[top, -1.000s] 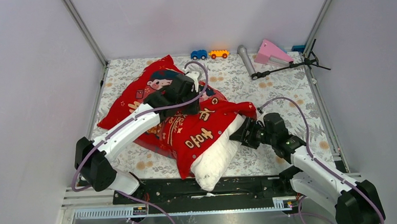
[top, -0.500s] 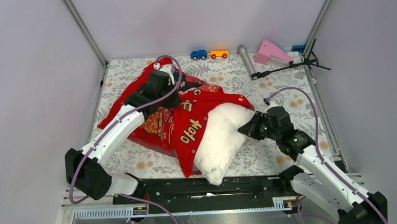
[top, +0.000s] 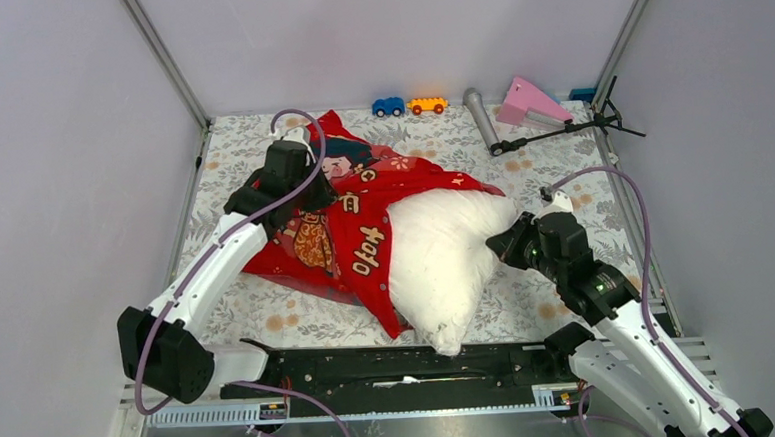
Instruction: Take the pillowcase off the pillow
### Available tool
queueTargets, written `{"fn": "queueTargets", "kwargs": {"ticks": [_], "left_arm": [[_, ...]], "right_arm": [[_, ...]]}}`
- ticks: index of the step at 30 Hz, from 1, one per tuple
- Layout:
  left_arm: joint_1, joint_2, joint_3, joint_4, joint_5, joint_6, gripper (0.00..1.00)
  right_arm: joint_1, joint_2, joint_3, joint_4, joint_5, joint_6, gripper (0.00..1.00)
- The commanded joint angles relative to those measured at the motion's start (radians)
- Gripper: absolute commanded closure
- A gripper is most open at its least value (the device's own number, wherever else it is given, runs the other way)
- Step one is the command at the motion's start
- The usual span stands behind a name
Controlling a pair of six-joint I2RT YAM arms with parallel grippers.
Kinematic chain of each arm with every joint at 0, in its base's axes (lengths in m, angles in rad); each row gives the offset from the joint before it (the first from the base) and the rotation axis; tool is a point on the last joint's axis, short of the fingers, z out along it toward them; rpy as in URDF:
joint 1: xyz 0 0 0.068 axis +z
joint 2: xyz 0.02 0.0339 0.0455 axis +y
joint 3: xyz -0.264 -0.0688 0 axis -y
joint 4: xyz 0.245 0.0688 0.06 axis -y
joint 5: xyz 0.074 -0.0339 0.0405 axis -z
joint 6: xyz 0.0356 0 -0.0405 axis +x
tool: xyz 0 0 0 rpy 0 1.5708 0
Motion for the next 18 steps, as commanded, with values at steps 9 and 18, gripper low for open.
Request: {"fn": "queueTargets", "kwargs": {"ticks": [9, 18], "left_arm": [[0.065, -0.104, -0.021, 0.009, -0.247, -0.044, 1.00], [0.066, -0.164, -0.025, 0.027, -0.171, -0.057, 0.97]], "right_arm": [[-0.009, -0.051, 0.055, -0.029, 0.176, -0.101, 1.00], [-0.009, -0.054, 0.003, 0.064, 0.002, -0.130, 1.00]]}}
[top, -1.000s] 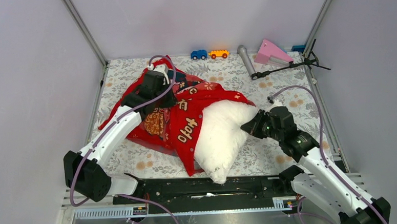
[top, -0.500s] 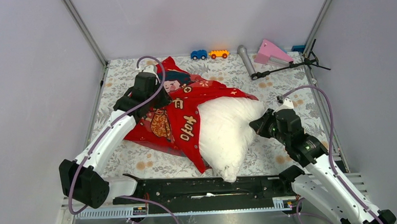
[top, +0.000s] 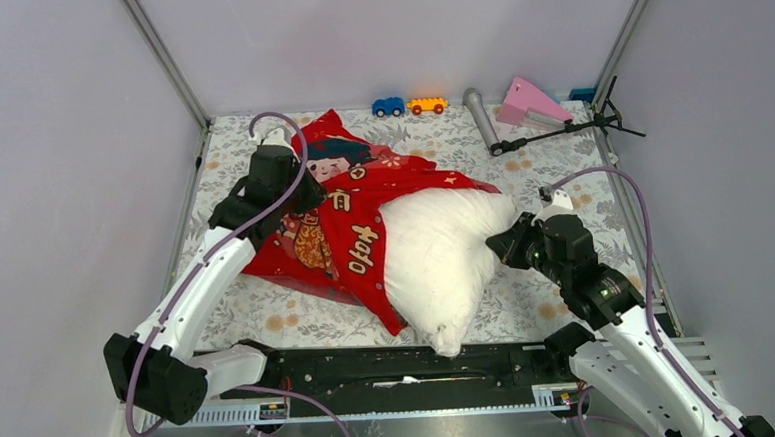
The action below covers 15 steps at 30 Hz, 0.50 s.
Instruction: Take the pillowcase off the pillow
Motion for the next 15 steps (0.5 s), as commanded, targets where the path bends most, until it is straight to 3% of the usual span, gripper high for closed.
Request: {"fn": "queueTargets", "kwargs": {"ticks": [1, 4, 8, 10, 15], "left_arm": [[0.049, -0.067, 0.001, 0.041, -0.085, 0.012, 0.95], [0.049, -0.098, -0.007, 0.055, -0.011, 0.038, 0.81], [0.047, -0.099, -0.008, 0.061, 0.179, 0.090, 0.46], [0.036, -0.082, -0.006, 0.060, 0.237, 0.091, 0.34], [-0.123, -0.013, 0.028, 0.038, 0.166, 0.114, 0.17]], "right_arm": [[-0.010, -0.012, 0.000, 0.062, 0.003, -0.048, 1.00], [-0.010, -0.003, -0.003, 0.075, -0.019, -0.043, 1.00], [-0.009, 0.005, -0.004, 0.087, -0.033, -0.042, 1.00], [-0.010, 0.011, -0.001, 0.087, -0.033, -0.041, 1.00], [-0.010, 0.025, -0.007, 0.100, -0.090, -0.032, 1.00]]}}
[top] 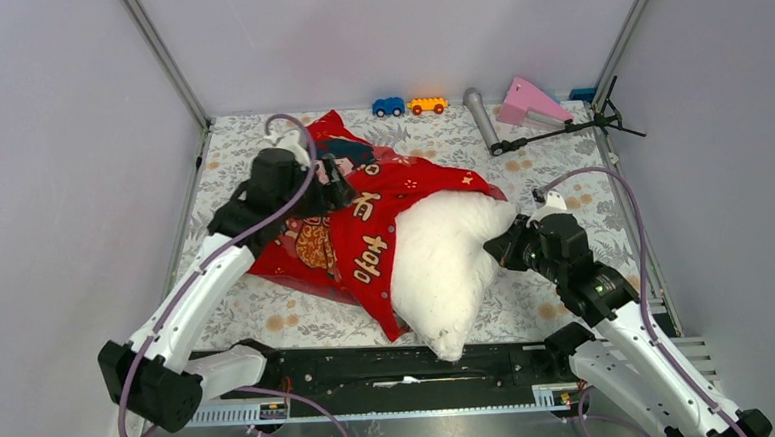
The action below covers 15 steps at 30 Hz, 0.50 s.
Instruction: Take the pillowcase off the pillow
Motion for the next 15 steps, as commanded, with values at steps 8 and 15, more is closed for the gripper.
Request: {"fn": "queueTargets", "kwargs": {"ticks": [8, 15], "left_arm": [[-0.181, 0.135, 0.042, 0.022, -0.064, 0.012, 0.32], [-0.143, 0.067, -0.060, 0.091, -0.188, -0.066, 0.86]], "right_arm": [[-0.007, 0.014, 0.007, 0.103, -0.080, 0.000, 1.00], [-0.007, -0.010, 0.007, 0.114, -0.085, 0.004, 1.00]]}}
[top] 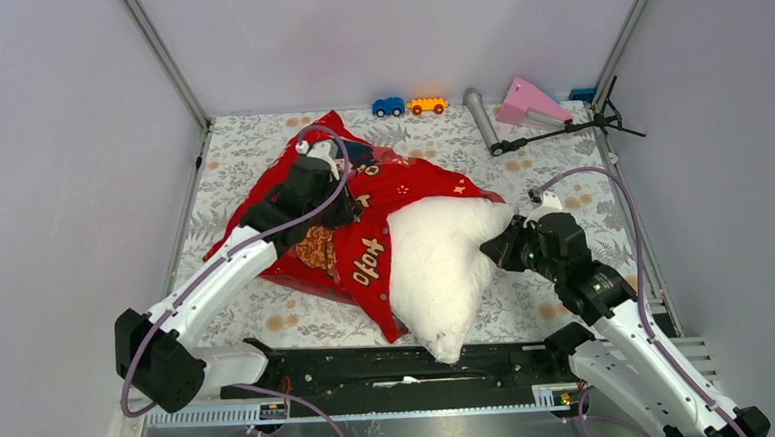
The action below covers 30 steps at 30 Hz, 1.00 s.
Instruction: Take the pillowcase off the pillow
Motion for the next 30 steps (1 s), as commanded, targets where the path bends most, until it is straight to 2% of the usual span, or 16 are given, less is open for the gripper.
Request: {"fn": "queueTargets", "kwargs": {"ticks": [1, 2, 9, 13, 16, 18, 22, 24, 26, 27, 28, 30], "left_arm": [[0.051, -0.074, -0.061, 0.073, -0.100, -0.056, 0.95], [0.072, -0.086, -0.072, 0.073, -0.102, -0.067, 1.00], [0.192, -0.224, -0.148, 0.066, -0.210, -0.137, 1.00], [0.215, -0.256, -0.142, 0.045, -0.245, -0.147, 1.00], [0.215, -0.251, -0.133, 0.037, -0.217, -0.135, 0.98], [0.215, -0.254, -0.131, 0.037, -0.193, -0.109, 0.90], [0.214, -0.278, -0.112, 0.017, -0.141, -0.049, 0.53], [0.214, -0.278, -0.092, 0.005, -0.048, -0.024, 0.41], [0.200, -0.265, -0.071, 0.002, 0.081, -0.027, 0.37], [0.167, -0.257, -0.062, 0.002, 0.092, -0.034, 0.36], [0.104, -0.252, -0.048, -0.002, 0.059, -0.036, 0.35], [-0.061, -0.243, -0.012, -0.019, -0.094, -0.038, 0.29]], "right_arm": [[-0.002, -0.035, 0.014, 0.103, -0.028, 0.005, 1.00], [-0.002, -0.043, 0.014, 0.108, -0.024, 0.008, 1.00], [-0.002, -0.087, 0.025, 0.112, -0.002, 0.006, 1.00], [-0.002, -0.107, 0.014, 0.109, 0.026, 0.009, 1.00], [-0.001, -0.111, 0.009, 0.118, 0.033, 0.015, 1.00], [-0.002, -0.106, 0.009, 0.129, 0.027, 0.019, 1.00], [-0.002, -0.085, 0.011, 0.144, 0.003, 0.036, 1.00], [-0.002, -0.071, 0.009, 0.156, -0.023, 0.049, 1.00], [-0.002, -0.053, 0.003, 0.184, -0.053, 0.070, 1.00], [-0.002, -0.044, -0.001, 0.195, -0.067, 0.080, 1.00], [-0.002, -0.032, -0.002, 0.216, -0.083, 0.091, 1.00], [-0.002, -0.009, -0.008, 0.253, -0.111, 0.115, 1.00]]}}
